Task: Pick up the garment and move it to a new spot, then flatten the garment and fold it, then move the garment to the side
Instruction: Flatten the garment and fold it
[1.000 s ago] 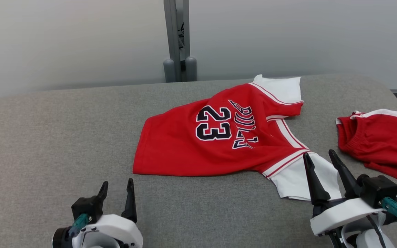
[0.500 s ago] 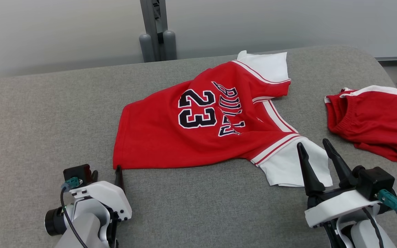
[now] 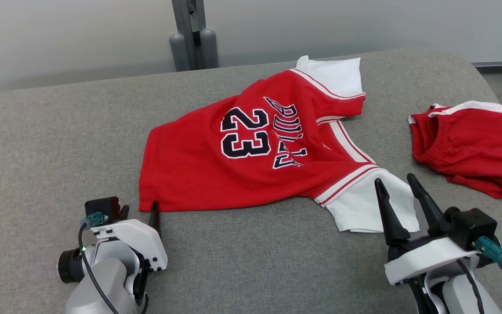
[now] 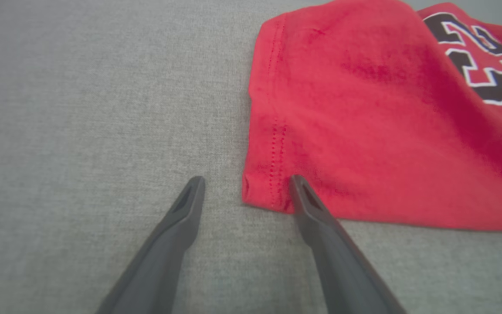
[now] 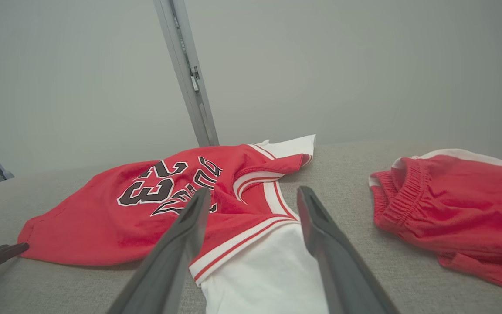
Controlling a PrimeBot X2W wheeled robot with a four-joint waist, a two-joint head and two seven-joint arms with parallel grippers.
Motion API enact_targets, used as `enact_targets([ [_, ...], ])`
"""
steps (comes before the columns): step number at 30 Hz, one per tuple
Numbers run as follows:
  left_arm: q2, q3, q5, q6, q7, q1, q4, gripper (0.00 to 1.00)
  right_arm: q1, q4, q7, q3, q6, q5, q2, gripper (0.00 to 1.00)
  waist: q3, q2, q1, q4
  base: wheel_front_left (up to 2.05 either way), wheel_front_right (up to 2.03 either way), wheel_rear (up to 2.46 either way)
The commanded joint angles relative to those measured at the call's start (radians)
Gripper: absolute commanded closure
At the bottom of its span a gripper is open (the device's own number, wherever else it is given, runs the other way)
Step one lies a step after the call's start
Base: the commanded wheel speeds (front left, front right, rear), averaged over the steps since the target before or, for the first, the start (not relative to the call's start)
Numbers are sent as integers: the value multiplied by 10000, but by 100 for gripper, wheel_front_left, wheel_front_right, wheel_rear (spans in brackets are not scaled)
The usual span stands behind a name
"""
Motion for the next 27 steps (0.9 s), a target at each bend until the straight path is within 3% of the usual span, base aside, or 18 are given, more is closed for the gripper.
enact_targets([
  [1, 6, -79, -87, -29, 42, -90, 126, 0, -121, 48, -66, 11, 3, -19, -52, 0, 27, 0, 0, -14, 0, 0, 0],
  [4, -7, -491, 13, -29, 81, -175, 322, 4, -159, 113, -76, -2, 3, -14, -44, 0, 70, 0, 0, -37, 0, 0, 0],
  [7, -7, -647, -221, -128, 128, -203, 426, 100, -221, 161, -84, -29, 3, -7, -63, 0, 88, 0, 0, -48, 0, 0, 0],
  [17, 25, -992, -732, 34, -241, -254, 423, 100, -185, 497, 1, -189, 3, -100, -61, 0, -119, 0, 0, -2, 0, 0, 0],
  [27, 28, -1186, -1012, 311, -642, -58, -59, 100, 325, 1591, 585, -1253, 3, 391, 60, 0, -488, 0, 0, 123, 0, 0, 0],
])
